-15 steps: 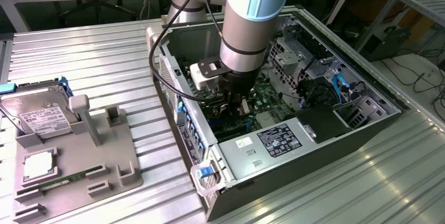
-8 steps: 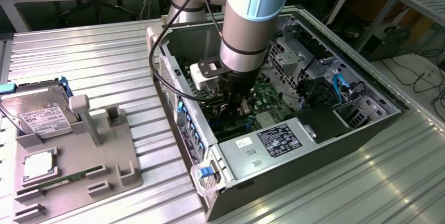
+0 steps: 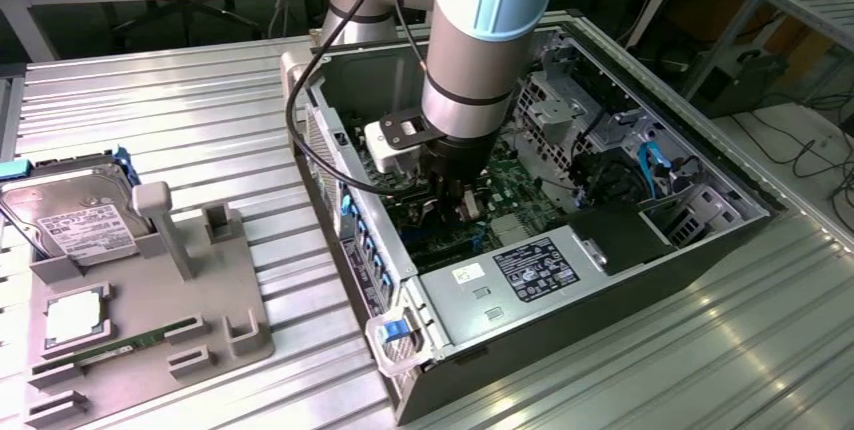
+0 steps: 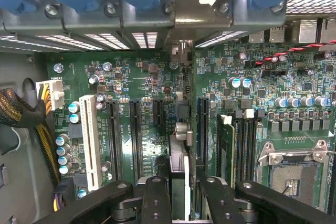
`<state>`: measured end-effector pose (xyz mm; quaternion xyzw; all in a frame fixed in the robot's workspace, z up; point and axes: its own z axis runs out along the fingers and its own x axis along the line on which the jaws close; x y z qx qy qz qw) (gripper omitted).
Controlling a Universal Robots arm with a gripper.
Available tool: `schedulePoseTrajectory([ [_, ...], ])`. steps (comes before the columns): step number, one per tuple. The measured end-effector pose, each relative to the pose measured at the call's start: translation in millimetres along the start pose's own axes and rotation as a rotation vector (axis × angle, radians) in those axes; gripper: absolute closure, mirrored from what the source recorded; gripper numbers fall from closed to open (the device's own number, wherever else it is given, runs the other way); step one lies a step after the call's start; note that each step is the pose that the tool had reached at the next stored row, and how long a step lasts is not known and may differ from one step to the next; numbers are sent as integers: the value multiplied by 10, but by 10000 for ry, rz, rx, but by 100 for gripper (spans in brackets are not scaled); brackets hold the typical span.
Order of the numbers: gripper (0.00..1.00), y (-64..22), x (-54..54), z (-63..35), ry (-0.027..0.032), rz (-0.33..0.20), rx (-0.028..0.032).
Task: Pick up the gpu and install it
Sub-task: 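Insert the gpu into the slot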
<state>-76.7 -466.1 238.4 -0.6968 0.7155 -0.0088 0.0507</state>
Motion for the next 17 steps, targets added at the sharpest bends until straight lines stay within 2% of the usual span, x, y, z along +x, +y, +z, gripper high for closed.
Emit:
schedulePoseTrajectory([
  [14,73,0,0,0,20,-2,1],
  [17,73,5,4,48,29,-1,-13],
])
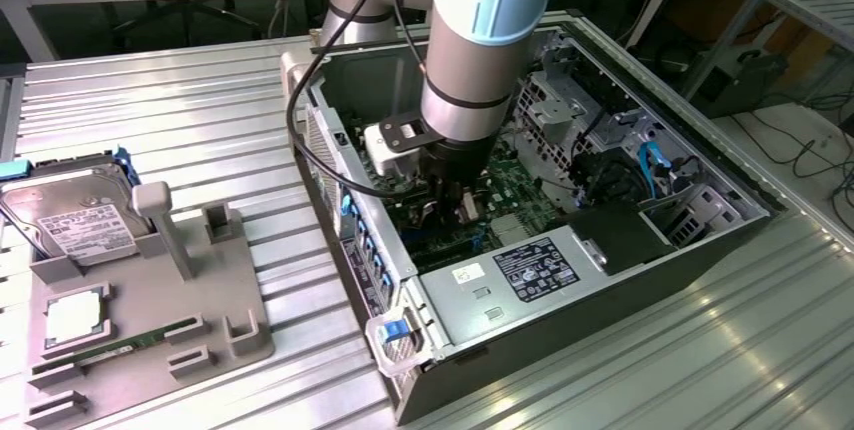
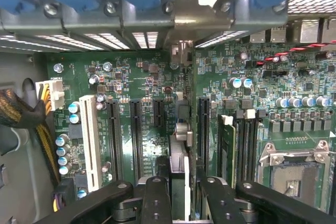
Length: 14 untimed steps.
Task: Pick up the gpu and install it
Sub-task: 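Insert the gpu into the slot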
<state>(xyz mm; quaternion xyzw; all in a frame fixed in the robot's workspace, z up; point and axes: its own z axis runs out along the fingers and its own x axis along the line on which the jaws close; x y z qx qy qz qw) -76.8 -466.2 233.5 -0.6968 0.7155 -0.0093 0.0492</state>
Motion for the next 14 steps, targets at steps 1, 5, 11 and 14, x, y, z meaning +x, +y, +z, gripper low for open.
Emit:
schedulePoseTrajectory([
  [1,73,2,0,19,-6,2,-21],
  [5,73,1,0,20,-7,2,-22],
  [11,73,11,1,76,8,-1,-29],
  [14,73,12,0,84,-7,2,-22],
])
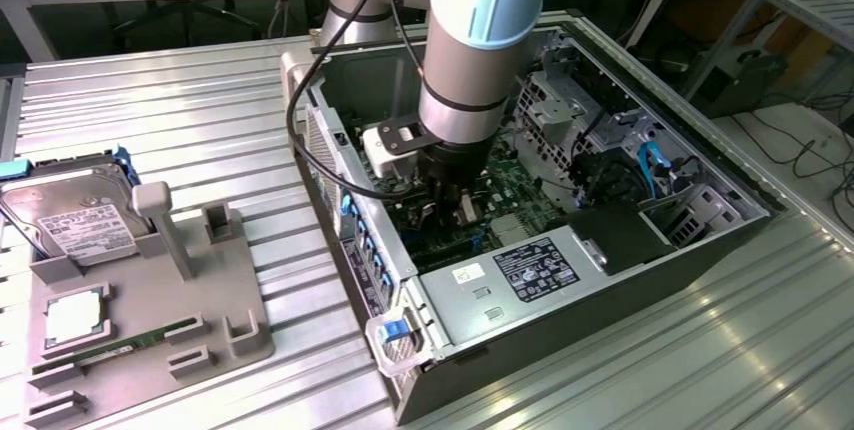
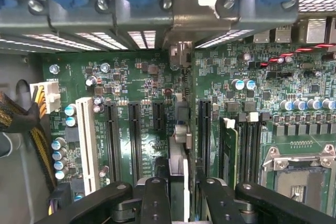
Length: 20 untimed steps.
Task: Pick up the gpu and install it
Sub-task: 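Insert the gpu into the slot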
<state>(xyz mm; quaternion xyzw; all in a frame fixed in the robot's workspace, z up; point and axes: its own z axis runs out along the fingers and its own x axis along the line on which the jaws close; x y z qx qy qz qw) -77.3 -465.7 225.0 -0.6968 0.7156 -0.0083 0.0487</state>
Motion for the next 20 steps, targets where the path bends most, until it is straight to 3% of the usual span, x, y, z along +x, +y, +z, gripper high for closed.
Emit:
schedulePoseTrajectory([
  [4,73,0,0,0,-1,0,0],
  [5,73,-1,-6,13,-41,3,13],
  [7,71,0,-3,6,-16,2,7],
  [8,65,-1,-1,-13,8,-1,-4],
  [9,65,-2,-3,-21,-5,1,3],
  [20,65,-44,-37,-536,-2,-1,6],
])
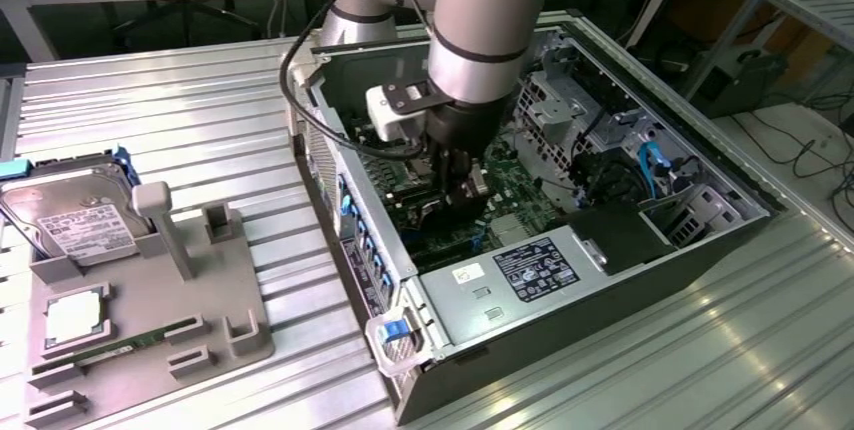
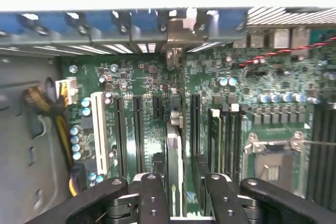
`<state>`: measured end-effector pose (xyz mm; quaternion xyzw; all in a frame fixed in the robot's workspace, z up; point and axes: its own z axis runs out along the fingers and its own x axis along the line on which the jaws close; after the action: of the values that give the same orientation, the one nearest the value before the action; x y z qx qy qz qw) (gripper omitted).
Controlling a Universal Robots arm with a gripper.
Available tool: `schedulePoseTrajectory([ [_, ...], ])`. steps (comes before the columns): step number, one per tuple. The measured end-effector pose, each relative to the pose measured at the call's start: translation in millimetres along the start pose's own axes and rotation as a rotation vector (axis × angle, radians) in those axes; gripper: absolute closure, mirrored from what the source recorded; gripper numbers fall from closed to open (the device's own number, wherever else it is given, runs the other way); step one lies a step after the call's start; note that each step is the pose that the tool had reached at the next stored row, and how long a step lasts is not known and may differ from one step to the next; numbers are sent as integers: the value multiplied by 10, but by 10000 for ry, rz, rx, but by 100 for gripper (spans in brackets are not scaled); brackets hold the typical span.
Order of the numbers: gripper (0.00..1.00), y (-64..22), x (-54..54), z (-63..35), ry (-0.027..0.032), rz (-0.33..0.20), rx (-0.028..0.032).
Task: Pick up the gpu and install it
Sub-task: 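Insert the gpu into the slot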
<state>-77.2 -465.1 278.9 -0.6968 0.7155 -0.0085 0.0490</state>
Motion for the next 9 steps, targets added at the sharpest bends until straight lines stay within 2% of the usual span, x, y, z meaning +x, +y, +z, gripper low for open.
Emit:
schedulePoseTrajectory([
  [3,65,-8,-15,-105,5,1,10],
  [6,66,-8,-15,-104,3,-1,12],
  [7,73,-8,-15,-104,2,-1,12],
  [8,73,-8,-15,-104,4,-1,12],
  [9,80,-8,-15,-104,2,-1,12],
])
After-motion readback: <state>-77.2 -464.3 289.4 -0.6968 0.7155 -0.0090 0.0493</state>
